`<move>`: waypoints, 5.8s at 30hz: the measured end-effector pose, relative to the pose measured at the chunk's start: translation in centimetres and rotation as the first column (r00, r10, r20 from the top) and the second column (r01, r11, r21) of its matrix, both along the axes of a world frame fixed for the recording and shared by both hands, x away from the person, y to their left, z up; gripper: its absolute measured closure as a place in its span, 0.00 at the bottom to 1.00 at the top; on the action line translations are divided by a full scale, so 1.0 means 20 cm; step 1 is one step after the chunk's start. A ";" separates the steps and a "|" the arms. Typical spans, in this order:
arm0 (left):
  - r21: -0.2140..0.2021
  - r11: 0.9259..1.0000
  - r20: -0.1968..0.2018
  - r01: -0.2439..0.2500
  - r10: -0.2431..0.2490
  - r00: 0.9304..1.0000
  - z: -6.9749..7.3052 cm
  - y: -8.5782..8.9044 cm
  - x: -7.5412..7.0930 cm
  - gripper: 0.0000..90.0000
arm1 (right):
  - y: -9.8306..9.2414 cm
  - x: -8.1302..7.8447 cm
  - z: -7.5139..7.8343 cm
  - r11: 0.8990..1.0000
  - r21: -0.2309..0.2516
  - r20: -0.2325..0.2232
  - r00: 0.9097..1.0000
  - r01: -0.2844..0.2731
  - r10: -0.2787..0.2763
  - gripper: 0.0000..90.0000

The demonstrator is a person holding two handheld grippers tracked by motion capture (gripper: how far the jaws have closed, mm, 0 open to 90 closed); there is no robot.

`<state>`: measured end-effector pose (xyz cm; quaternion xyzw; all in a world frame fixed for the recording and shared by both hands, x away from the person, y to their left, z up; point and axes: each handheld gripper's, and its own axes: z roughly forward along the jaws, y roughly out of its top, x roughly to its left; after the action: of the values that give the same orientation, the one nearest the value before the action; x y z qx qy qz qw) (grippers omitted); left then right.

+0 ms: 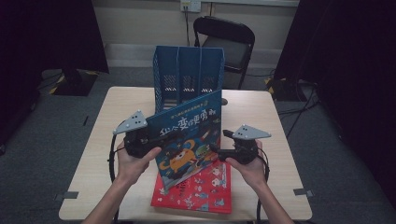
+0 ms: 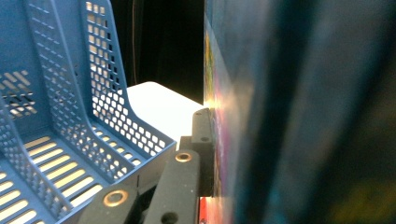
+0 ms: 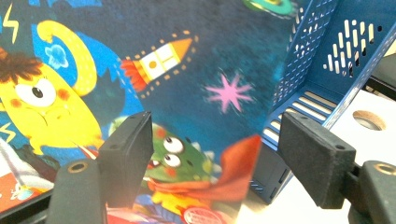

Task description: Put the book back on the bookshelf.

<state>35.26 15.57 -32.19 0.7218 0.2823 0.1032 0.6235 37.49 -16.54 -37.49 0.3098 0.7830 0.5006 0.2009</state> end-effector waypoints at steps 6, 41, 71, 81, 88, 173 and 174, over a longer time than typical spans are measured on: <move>0.010 1.000 0.010 -0.014 0.014 1.000 0.01 0.02 0.00 0.93 | -0.01 0.01 0.00 1.000 0.001 -0.008 1.000 0.002 -0.002 0.30; 0.048 0.988 0.016 -0.149 0.149 0.989 0.11 0.21 -0.01 0.93 | -0.04 0.02 -0.02 1.000 -0.002 -0.040 0.999 0.009 -0.009 0.29; 0.005 0.984 0.058 -0.178 0.177 0.982 0.28 0.20 0.01 0.93 | -0.02 0.04 -0.04 1.000 -0.014 -0.056 0.998 0.006 -0.006 0.28; -0.020 0.979 0.061 -0.204 0.205 0.977 0.34 0.22 0.06 0.93 | -0.03 0.04 -0.04 1.000 -0.009 -0.056 0.998 0.005 -0.005 0.28; -0.012 0.972 0.064 -0.234 0.235 0.970 0.38 0.24 0.09 0.93 | -0.02 0.04 -0.04 1.000 -0.010 -0.057 0.998 0.000 -0.001 0.28; -0.018 0.772 0.167 -0.636 0.629 0.759 0.19 0.01 0.76 0.93 | -0.04 0.05 -0.10 1.000 -0.020 -0.105 0.994 -0.021 0.019 0.27; -0.022 0.771 0.167 -0.637 0.631 0.758 0.18 0.00 0.76 0.93 | -0.04 0.05 -0.10 1.000 -0.021 -0.106 0.994 -0.023 0.021 0.27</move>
<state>50.55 15.59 -28.59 0.5838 0.4554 0.3723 0.5595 38.59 -17.33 -39.47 0.3248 0.8014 0.4771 0.1572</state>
